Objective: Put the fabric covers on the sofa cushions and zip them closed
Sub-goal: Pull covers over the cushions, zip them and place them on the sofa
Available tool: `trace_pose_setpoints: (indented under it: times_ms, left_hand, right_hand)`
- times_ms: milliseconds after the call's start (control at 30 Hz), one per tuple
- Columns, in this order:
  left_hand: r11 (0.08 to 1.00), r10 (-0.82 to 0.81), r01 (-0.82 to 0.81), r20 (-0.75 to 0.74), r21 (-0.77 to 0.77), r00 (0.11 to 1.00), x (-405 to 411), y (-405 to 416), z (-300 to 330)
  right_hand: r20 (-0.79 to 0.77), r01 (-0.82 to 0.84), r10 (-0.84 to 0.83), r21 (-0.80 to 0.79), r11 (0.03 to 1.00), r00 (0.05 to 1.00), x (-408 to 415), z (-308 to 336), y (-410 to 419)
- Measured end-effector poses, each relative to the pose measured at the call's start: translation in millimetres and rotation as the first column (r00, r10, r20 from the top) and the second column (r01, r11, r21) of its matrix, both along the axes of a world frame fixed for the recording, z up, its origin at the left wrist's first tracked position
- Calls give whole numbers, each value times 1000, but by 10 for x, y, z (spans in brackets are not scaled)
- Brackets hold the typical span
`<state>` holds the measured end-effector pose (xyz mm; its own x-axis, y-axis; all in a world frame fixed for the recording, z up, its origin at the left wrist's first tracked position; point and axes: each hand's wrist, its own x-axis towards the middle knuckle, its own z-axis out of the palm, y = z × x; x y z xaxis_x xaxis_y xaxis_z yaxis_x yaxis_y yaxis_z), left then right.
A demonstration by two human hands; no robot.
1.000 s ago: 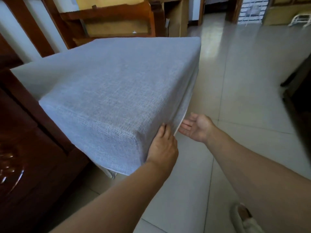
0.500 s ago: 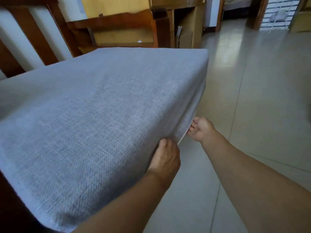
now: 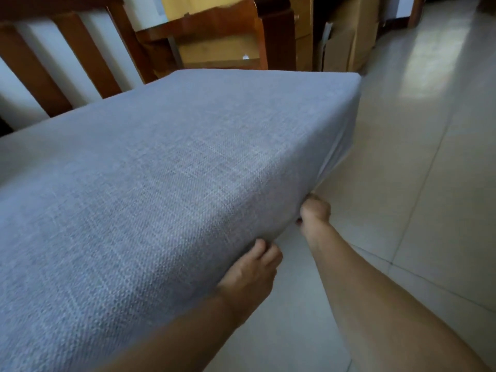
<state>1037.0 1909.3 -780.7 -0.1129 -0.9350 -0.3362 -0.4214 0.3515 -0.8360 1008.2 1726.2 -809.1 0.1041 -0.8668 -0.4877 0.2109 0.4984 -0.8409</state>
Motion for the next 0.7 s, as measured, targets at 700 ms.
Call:
trace_pose_setpoints:
  times_ms: [700]
  left_hand:
    - [986, -24, -14, 227, 164, 973, 100, -67, 562]
  right_hand:
    - [302, -393, 408, -112, 913, 861, -85, 544, 327]
